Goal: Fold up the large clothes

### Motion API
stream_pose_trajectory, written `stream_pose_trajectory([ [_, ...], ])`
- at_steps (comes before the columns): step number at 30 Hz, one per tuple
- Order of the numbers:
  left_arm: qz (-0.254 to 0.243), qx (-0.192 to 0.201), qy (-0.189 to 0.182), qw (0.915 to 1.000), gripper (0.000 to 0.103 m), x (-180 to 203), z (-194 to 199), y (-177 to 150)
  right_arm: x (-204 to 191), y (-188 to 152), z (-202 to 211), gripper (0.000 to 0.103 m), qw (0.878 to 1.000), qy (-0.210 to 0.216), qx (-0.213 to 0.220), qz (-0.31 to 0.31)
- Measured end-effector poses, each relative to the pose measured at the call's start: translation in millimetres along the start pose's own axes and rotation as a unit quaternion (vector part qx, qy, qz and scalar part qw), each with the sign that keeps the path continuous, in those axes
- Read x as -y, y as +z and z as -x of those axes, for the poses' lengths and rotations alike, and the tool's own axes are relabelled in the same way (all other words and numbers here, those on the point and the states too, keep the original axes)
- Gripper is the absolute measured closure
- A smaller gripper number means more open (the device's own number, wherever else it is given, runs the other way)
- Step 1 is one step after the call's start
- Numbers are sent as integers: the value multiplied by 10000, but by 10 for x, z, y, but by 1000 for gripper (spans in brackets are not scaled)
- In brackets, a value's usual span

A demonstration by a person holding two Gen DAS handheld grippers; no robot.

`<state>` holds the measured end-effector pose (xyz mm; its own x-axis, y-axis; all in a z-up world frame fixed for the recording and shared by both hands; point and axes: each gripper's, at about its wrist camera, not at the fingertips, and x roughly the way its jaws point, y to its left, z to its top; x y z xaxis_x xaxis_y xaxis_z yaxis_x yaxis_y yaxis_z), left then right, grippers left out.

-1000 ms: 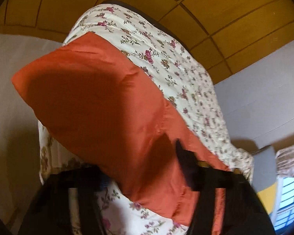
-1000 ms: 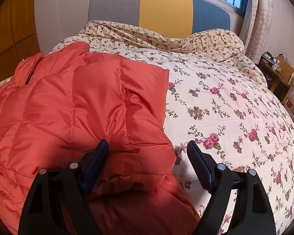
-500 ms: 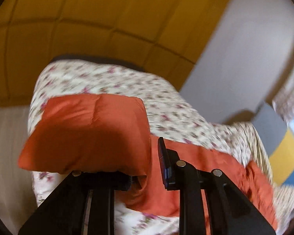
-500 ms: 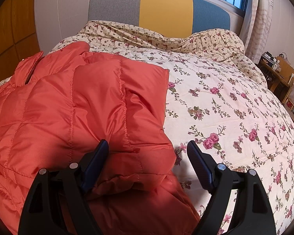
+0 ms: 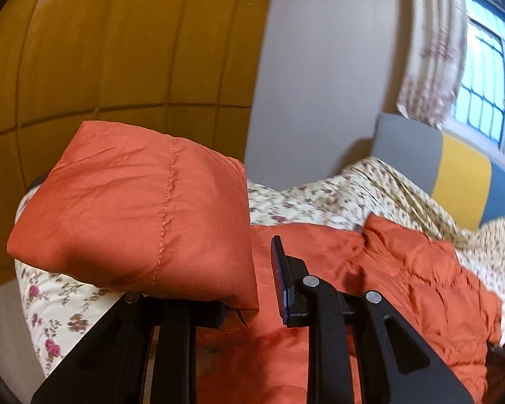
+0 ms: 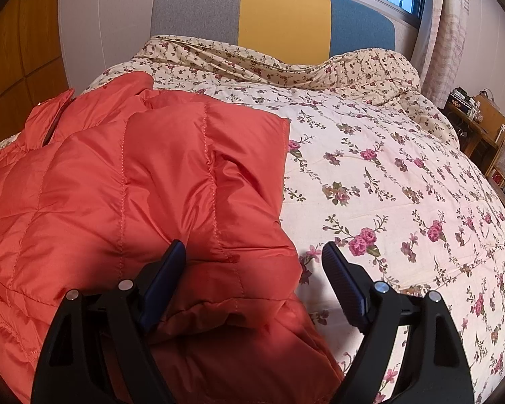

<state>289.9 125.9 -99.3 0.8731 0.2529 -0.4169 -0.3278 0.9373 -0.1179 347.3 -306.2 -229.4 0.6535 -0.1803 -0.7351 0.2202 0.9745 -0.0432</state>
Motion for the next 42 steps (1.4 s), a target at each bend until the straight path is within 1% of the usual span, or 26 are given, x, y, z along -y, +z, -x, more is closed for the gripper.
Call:
stream_pose_trajectory([
  [4,-444,41,-117,9989,80,347,44,-81,0,1,-1,20,10000,-1,2,1],
  [9,-1176,205,-205,9926,80,900,134,-188,1,-1,0,20,10000,0,0,0],
  [12,-1651,341,-168,9855,80,1245,146,-257,-1,-2,-4,20,10000,8,-2,-6],
  [17,-2265,518,-383,9719,80,1727,190,-369,0,-3,-5,20,10000,13,-1,-12],
  [20,-2559,514,-524,9639,80,1978,180,-480,2,-7,-9,20,10000,16,-2,-17],
  [24,-3052,398,-667,9491,80,2224,131,-704,-4,-7,-15,20,10000,30,-5,-34],
  [28,-3548,292,-925,9299,80,2343,146,-935,9,-10,-15,20,10000,44,-10,-44],
  [32,-3749,109,-1145,9199,80,2406,72,-1051,20,-11,-16,19,10000,60,-17,-64],
  [34,-3845,-37,-1303,9139,80,2446,34,-1104,21,-10,-16,19,10000,60,-17,-63],
  [36,-4072,-374,-1517,8999,80,2515,-58,-1202,17,-10,-15,19,10000,61,-16,-64],
  [37,-4163,-435,-1547,8949,80,2533,-68,-1232,22,-10,-16,19,10000,61,-15,-64],
  [38,-4206,-461,-1541,8929,80,2557,-79,-1245,26,-11,-18,19,10000,63,-16,-64],
  [39,-4222,-476,-1540,8921,78,2577,-86,-1252,27,-11,-19,19,10000,65,-19,-64],
  [40,-4193,-495,-1606,8922,65,2562,-71,-1229,25,-10,-19,19,10000,64,-25,-64],
  [41,-4105,-489,-1698,8946,53,2542,-39,-1192,27,-11,-17,19,10000,62,-27,-66],
  [42,-3984,-442,-1803,8982,30,2502,7,-1144,21,-11,-14,19,10000,61,-30,-67],
])
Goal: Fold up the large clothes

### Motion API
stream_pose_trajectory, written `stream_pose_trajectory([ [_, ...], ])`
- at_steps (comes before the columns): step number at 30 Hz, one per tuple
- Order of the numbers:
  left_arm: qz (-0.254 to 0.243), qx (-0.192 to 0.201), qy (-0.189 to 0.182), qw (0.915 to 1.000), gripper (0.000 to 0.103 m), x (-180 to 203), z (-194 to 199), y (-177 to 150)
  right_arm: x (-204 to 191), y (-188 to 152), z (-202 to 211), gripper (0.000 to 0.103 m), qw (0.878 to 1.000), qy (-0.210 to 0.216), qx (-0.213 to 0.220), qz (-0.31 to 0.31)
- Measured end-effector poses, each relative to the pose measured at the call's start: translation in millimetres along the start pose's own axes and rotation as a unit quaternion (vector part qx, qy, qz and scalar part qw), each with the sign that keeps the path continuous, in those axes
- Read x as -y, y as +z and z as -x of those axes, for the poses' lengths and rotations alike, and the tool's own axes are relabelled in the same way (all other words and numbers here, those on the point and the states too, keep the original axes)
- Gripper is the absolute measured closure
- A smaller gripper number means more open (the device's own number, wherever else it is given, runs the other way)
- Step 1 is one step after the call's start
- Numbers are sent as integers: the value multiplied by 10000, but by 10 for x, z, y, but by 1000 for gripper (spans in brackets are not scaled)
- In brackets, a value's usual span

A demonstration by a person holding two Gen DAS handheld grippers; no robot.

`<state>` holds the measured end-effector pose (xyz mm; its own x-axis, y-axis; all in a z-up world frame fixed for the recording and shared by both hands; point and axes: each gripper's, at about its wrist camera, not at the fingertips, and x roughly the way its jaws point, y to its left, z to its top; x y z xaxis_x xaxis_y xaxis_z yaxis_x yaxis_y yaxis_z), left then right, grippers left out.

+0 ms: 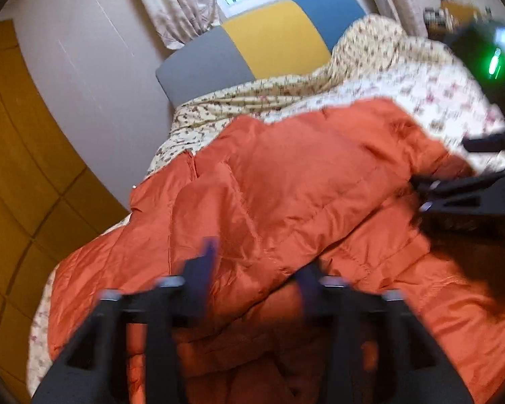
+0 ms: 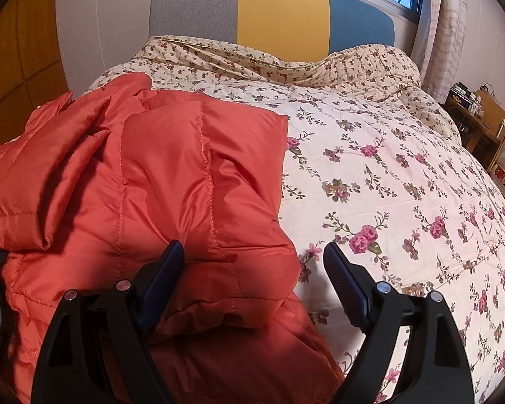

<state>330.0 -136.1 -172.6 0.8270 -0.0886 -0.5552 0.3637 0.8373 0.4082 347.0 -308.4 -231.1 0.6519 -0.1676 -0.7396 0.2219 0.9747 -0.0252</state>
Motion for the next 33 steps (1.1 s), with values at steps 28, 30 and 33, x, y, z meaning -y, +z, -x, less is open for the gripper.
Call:
stream_pose_trajectory([
  [28,2829,-195,575,9572,9,-1663,267,-995,-26,19,33,14,9995,-263,15,179],
  [30,2866,-102,466,9569,9,-1739,313,-998,-2,38,82,14,9997,-159,-39,195],
  [33,2893,178,518,9557,9,-1822,472,-968,57,71,405,15,9991,197,372,84],
])
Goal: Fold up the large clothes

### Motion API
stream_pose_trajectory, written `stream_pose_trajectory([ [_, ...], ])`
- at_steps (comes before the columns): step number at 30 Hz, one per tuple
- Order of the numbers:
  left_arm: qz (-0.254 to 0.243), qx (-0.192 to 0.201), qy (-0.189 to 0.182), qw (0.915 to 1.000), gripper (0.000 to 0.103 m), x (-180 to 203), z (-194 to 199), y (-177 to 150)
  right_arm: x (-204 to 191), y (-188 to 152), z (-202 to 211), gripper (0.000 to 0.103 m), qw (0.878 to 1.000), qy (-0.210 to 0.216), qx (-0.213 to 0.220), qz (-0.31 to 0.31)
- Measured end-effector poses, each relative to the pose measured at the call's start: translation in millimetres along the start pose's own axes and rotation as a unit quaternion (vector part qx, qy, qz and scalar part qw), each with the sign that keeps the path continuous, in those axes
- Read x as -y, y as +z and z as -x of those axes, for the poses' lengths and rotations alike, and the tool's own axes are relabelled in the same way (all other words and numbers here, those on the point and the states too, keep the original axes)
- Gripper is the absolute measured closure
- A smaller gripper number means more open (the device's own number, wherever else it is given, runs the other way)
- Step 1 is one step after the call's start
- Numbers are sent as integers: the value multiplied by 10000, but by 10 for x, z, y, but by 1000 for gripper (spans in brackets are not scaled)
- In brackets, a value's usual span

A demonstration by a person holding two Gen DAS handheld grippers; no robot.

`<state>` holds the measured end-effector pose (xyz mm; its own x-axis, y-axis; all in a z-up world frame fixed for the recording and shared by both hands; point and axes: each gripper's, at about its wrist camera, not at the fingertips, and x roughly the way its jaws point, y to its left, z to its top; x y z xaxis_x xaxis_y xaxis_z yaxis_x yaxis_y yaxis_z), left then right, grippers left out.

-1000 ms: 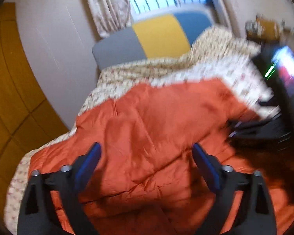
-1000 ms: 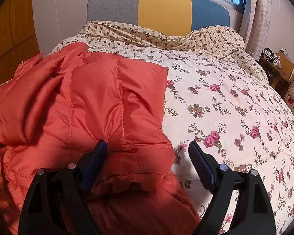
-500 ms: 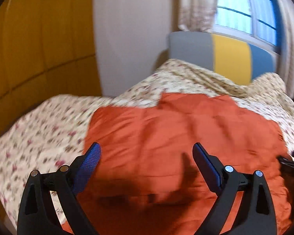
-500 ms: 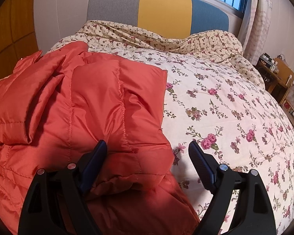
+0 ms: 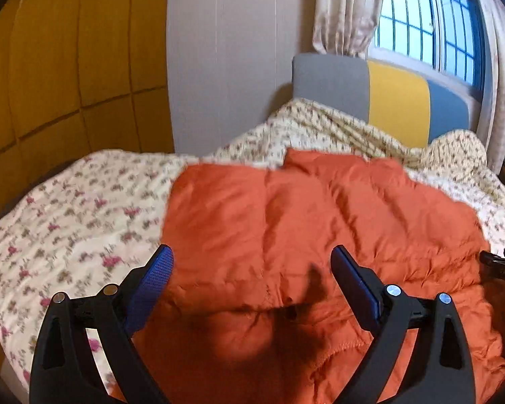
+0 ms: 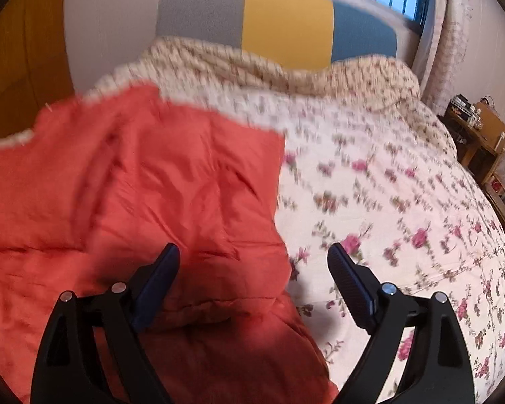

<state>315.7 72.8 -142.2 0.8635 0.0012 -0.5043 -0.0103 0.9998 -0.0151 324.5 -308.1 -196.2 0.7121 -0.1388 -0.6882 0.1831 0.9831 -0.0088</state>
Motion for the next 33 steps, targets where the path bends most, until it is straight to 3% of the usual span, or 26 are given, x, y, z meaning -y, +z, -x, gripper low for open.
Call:
stream_pose_trajectory([
  [3,133,138,21,9998,9,-55,3,112,-74,101,300,22,9967,677,386,-230],
  [6,141,-86,-46,9999,13,-16,-179,194,-372,245,434,34,9895,1353,492,-95],
  [8,11,-191,-36,9998,18,69,-293,224,-608,313,439,37,9853,1640,459,163],
  [10,-141,-268,-51,9995,20,140,-424,253,-864,383,384,52,9811,1841,410,441],
  [12,-264,-380,-9,9989,21,168,-568,257,-1064,455,265,55,9782,1956,275,647],
  [16,-333,-739,278,9963,22,68,-924,204,-1245,528,-109,55,9788,1955,-121,600],
  [19,-56,-878,344,9955,22,-89,-1080,121,-1287,541,-379,56,9806,1866,-218,553],
  [25,533,-1184,27,9915,16,-334,-1326,-29,-1316,443,-758,56,9822,1821,-195,417],
  [33,362,-1190,325,9917,16,-232,-1178,25,-1319,395,-863,56,9842,1701,-235,436],
])
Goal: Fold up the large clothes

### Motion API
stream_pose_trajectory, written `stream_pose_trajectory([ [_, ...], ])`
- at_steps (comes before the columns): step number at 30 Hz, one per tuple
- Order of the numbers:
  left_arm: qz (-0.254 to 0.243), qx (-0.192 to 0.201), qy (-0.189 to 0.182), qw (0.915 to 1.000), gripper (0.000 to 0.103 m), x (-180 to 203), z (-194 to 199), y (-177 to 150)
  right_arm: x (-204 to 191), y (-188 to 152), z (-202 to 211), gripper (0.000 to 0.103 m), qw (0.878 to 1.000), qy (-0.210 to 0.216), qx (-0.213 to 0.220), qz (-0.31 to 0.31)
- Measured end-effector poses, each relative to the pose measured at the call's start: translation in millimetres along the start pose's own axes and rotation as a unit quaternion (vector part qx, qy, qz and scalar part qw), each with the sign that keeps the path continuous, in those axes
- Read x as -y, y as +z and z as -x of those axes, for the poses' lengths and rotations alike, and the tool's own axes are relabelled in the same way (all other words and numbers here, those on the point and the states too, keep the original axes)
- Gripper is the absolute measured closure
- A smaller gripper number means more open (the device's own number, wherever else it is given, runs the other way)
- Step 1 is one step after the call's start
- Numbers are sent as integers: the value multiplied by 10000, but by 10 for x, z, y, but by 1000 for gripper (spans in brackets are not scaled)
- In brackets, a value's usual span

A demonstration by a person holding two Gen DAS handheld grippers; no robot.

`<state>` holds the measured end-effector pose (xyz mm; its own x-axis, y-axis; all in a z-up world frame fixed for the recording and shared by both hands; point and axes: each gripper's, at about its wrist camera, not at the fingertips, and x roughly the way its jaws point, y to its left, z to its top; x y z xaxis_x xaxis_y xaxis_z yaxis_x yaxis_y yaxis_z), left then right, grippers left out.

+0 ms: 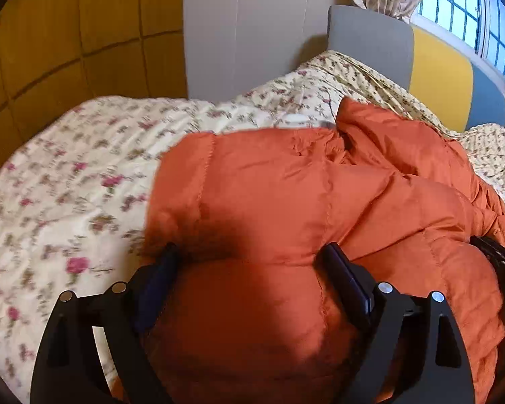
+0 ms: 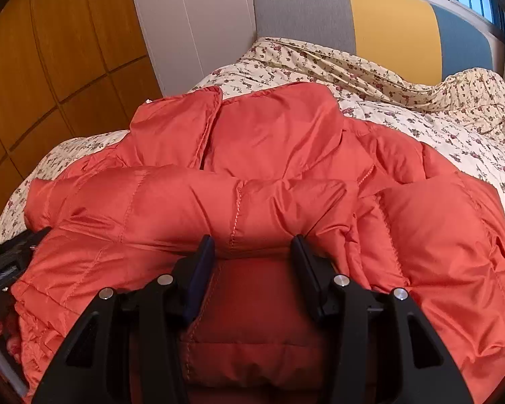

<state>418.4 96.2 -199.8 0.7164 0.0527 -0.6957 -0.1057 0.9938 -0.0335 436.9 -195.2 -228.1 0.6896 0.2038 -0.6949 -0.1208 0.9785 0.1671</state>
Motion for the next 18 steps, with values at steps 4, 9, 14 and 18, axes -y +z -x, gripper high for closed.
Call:
stream_pose_trajectory([
  [4,-53,577,-285,9979,9,118,373,26,-55,-21,49,55,9999,-108,46,81],
  [9,-453,314,29,9985,9,328,57,231,-87,-37,64,54,9998,-170,81,119],
  [14,-125,-207,-41,9997,3,206,-409,182,-146,-55,51,54,9993,-302,102,217],
  [18,-161,-204,28,9997,3,236,-424,145,-168,-70,42,54,9992,-325,94,229],
])
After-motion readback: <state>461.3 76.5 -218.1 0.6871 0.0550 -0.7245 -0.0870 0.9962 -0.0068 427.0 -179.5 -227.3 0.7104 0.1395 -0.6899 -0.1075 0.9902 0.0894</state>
